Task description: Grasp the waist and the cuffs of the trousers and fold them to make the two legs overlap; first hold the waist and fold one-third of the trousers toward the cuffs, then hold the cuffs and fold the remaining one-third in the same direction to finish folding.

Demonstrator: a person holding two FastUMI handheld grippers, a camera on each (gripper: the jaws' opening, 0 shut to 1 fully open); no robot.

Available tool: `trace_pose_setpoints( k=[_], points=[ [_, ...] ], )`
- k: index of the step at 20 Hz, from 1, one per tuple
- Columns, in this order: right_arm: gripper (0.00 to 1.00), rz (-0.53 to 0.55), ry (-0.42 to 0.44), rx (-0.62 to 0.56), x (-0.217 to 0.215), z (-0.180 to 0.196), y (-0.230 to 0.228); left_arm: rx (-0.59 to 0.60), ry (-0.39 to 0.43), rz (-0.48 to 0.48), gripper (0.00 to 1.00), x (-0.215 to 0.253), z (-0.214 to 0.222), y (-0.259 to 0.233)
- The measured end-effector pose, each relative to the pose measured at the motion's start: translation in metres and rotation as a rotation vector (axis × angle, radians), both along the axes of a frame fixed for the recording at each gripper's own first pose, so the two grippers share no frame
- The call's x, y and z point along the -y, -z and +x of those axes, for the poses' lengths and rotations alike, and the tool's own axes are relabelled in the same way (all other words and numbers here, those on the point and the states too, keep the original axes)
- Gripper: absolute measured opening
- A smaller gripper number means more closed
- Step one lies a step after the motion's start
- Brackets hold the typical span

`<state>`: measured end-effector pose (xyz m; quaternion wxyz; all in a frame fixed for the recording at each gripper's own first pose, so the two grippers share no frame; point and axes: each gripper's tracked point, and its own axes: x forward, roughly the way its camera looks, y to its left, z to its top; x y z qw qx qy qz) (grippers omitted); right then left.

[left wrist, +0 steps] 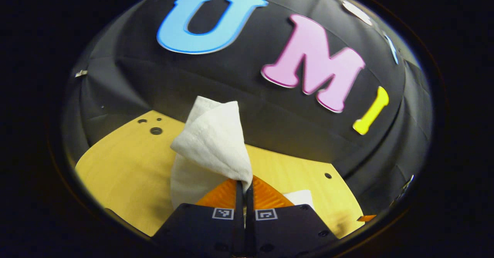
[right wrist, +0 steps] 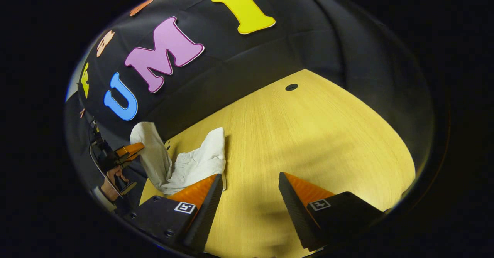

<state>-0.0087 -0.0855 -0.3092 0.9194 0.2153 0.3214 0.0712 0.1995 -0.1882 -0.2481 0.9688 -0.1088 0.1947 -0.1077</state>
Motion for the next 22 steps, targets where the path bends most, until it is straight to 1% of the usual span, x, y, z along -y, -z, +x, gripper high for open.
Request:
trace_pose_setpoints(
  k=[4, 6, 9, 11, 12, 14, 17, 20, 22],
  points=[
    [0.9, 0.002, 0.033, 0.0, 0.025, -0.001, -0.001, -0.037, 0.154, 0.101, 0.06, 0.062, -0.021, 0.037],
    [0.9, -0.003, 0.038, -0.005, 0.033, -0.003, 0.002, -0.067, 0.236, 0.188, 0.06, 0.086, -0.04, 0.067],
    [0.9, 0.009, 0.047, -0.018, 0.037, -0.006, 0.007, -0.127, 0.365, 0.41, 0.06, 0.1, -0.065, 0.127],
    [0.9, 0.016, 0.05, -0.024, 0.038, -0.007, 0.009, -0.156, 0.428, 0.551, 0.06, 0.102, -0.074, 0.166],
    [0.9, 0.014, 0.05, -0.025, 0.038, -0.005, 0.01, -0.157, 0.453, 0.615, 0.06, 0.101, -0.081, 0.177],
    [0.9, 0.007, 0.049, -0.024, 0.038, -0.004, 0.011, -0.125, 0.512, 0.709, 0.06, 0.106, -0.088, 0.187],
    [0.9, 0.008, 0.059, -0.02, 0.045, -0.008, 0.011, -0.082, 0.607, 0.786, 0.06, 0.104, -0.09, 0.194],
    [0.9, 0.021, 0.077, -0.013, 0.043, -0.003, 0.008, -0.007, 0.654, 0.923, 0.06, 0.102, -0.088, 0.2],
    [0.9, 0.025, 0.084, -0.011, 0.042, -0.003, 0.007, 0.057, 0.673, 1.002, 0.15, 0.101, -0.089, 0.201]
  ],
)
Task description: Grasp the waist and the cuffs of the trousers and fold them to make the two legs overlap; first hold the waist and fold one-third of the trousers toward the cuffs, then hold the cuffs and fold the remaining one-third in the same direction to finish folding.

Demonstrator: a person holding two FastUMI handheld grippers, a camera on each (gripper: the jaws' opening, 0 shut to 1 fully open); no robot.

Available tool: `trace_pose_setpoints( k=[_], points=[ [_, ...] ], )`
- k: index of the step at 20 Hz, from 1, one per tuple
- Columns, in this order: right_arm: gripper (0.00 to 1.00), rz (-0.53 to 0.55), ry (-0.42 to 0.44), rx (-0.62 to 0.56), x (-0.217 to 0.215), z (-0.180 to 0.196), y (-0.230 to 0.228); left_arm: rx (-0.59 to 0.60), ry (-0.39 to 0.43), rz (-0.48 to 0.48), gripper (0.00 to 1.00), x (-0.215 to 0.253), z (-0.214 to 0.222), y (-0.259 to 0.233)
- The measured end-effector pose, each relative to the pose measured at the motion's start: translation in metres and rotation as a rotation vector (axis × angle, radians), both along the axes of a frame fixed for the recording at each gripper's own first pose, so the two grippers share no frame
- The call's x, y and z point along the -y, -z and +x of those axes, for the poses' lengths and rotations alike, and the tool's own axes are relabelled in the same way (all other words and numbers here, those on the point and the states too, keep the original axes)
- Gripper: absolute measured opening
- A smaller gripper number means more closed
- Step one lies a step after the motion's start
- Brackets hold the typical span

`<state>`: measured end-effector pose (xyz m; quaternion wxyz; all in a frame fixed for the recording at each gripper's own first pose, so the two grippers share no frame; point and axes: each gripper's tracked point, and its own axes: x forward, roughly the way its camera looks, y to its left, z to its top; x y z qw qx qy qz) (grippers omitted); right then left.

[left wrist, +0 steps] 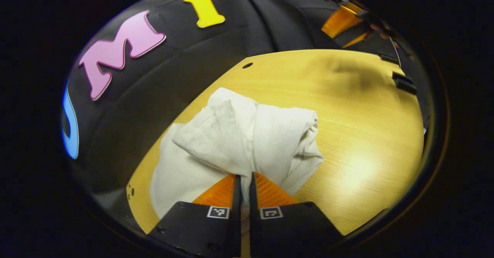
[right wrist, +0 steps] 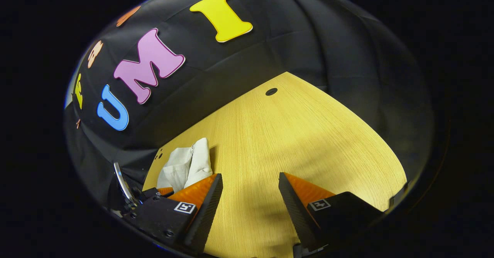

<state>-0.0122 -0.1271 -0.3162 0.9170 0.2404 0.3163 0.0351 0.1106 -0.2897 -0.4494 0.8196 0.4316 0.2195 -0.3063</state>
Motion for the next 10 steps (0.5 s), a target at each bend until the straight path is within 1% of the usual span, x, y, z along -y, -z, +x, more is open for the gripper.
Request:
trace_pose_setpoints(
  k=[1, 2, 3, 4, 5, 6, 7, 8, 9, 10],
  points=[
    [0.9, 0.002, 0.004, -0.001, 0.0, -0.002, -0.001, 0.027, 0.02, 0.025, 0.19, 0.0, -0.001, -0.001],
    [0.9, 0.005, 0.008, 0.0, -0.001, -0.003, -0.002, 0.056, 0.025, 0.051, 0.3, -0.003, 0.002, -0.001],
    [0.9, 0.008, 0.012, 0.002, -0.002, -0.005, -0.004, 0.081, 0.021, 0.072, 0.37, -0.005, 0.004, -0.005],
    [0.9, 0.01, 0.015, 0.004, -0.004, -0.006, -0.005, 0.096, 0.015, 0.078, 0.55, -0.006, 0.004, -0.009],
    [0.9, 0.011, 0.016, 0.006, -0.007, -0.008, -0.007, 0.098, 0.005, 0.07, 0.66, -0.007, 0.004, -0.014],
    [0.9, 0.012, 0.014, 0.011, -0.013, -0.009, -0.009, 0.091, -0.008, 0.046, 0.75, -0.006, 0.001, -0.02],
    [0.9, 0.012, 0.012, 0.014, -0.018, -0.012, -0.013, 0.084, -0.021, 0.022, 0.78, -0.007, -0.001, -0.027],
    [0.9, 0.013, 0.008, 0.018, -0.024, -0.013, -0.014, 0.074, -0.039, -0.009, 0.87, -0.009, -0.003, -0.034],
    [0.9, 0.015, 0.006, 0.022, -0.03, -0.016, -0.016, 0.065, -0.061, -0.042, 0.92, -0.012, -0.006, -0.043],
    [0.9, 0.017, 0.004, 0.027, -0.035, -0.018, -0.019, 0.052, -0.085, -0.077, 0.95, -0.015, -0.01, -0.05]
  ],
)
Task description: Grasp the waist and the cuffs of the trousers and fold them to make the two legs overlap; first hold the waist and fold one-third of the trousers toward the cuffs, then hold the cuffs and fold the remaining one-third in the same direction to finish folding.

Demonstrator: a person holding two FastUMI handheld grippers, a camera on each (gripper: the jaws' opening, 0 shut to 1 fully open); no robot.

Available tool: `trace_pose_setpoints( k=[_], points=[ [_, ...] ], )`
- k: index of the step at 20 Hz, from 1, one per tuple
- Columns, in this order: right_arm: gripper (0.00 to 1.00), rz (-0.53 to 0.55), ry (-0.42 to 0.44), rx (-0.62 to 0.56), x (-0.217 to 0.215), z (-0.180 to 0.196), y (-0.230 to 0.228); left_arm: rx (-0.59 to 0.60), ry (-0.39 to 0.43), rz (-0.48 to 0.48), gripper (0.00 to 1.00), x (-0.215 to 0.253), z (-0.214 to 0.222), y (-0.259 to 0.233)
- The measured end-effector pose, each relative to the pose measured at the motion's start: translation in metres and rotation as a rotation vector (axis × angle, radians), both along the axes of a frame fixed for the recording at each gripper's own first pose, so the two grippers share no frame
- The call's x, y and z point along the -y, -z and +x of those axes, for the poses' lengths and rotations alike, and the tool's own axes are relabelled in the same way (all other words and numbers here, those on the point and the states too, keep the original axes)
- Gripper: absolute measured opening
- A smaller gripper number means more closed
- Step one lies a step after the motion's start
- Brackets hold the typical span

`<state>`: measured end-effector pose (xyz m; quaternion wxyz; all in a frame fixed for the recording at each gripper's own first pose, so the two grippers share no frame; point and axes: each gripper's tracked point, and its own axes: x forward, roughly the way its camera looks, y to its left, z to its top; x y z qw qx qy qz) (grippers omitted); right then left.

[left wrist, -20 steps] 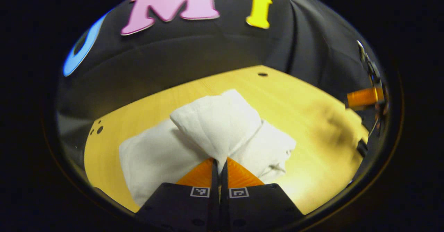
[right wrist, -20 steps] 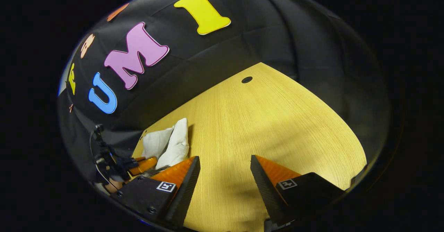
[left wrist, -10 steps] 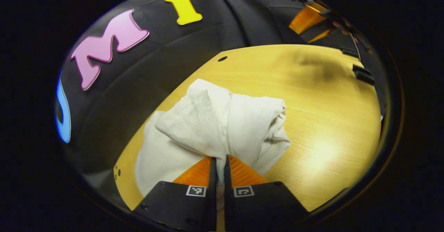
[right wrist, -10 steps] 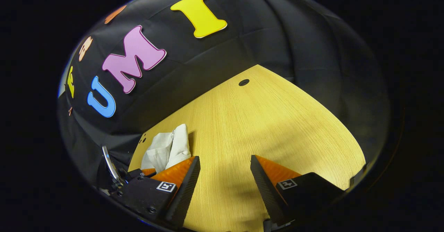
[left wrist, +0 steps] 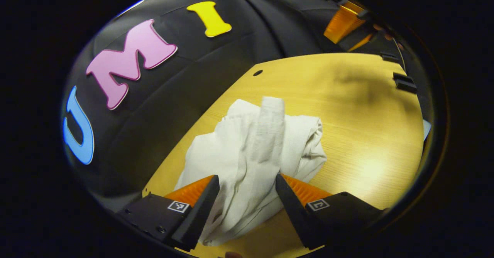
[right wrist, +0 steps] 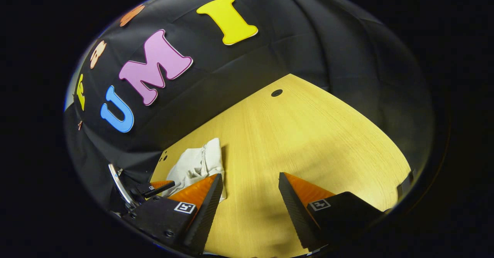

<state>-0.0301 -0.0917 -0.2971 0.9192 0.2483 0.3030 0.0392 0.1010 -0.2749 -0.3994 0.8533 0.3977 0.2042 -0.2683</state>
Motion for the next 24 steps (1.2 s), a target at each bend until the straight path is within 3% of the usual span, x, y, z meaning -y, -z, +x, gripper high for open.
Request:
trace_pose_setpoints(
  k=[5, 13, 18, 24],
  points=[
    [0.94, -0.019, 0.018, 0.087, -0.026, -0.006, -0.033, -0.078, -0.052, -0.212, 0.96, -0.001, -0.031, -0.043],
    [0.95, -0.126, 0.005, 0.257, -0.076, -0.035, -0.113, -0.053, -0.149, -0.474, 0.96, -0.025, -0.063, -0.147],
    [0.96, -0.171, -0.035, 0.323, -0.121, -0.043, -0.151, -0.043, -0.198, -0.581, 0.96, -0.053, -0.065, -0.189],
    [0.98, -0.242, -0.127, 0.4, -0.182, -0.026, -0.194, 0.005, -0.328, -0.711, 0.96, -0.117, -0.058, -0.241]
  ],
)
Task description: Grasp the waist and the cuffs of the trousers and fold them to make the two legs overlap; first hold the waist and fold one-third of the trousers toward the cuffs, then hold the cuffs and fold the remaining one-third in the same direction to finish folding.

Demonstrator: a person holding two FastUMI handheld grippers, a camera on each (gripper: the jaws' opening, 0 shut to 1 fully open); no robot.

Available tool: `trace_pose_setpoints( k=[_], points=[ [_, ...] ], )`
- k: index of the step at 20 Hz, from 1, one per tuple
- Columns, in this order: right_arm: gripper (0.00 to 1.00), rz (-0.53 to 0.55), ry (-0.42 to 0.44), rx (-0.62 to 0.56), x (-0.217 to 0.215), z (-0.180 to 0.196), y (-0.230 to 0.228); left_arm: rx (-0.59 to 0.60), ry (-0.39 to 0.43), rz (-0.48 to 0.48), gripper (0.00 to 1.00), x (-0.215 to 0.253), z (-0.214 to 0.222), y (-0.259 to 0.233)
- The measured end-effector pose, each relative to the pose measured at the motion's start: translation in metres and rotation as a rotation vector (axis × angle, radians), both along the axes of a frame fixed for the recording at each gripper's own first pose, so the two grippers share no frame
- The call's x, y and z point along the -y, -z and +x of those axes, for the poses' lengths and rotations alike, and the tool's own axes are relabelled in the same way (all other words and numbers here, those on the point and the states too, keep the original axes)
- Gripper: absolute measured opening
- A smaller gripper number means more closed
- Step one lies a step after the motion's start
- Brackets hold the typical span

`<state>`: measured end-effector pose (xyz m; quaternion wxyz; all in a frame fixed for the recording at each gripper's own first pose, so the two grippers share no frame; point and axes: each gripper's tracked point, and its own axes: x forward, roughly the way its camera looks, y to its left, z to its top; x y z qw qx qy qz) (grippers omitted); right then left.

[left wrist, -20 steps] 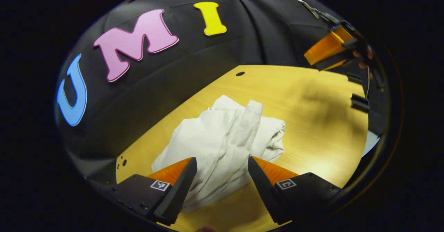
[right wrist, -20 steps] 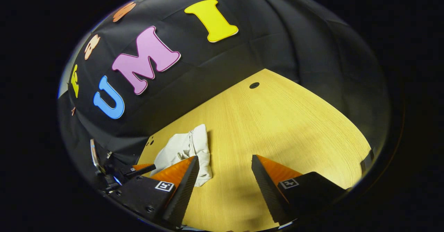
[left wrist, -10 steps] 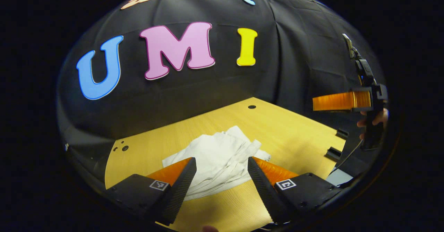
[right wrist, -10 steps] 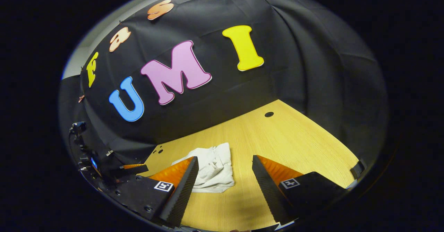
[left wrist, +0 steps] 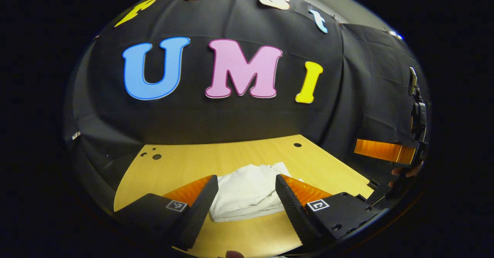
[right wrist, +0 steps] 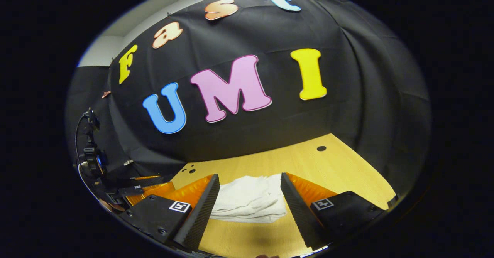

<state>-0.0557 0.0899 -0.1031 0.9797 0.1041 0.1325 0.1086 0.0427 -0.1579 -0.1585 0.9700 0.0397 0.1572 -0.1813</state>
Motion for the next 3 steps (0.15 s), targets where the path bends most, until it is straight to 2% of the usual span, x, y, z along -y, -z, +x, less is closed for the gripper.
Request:
trace_pose_setpoints(
  k=[3],
  points=[
    [0.98, -0.037, -0.015, 0.028, -0.023, 0.008, -0.014, 0.044, -0.048, 0.003, 0.97, -0.032, 0.002, -0.018]
  ],
)
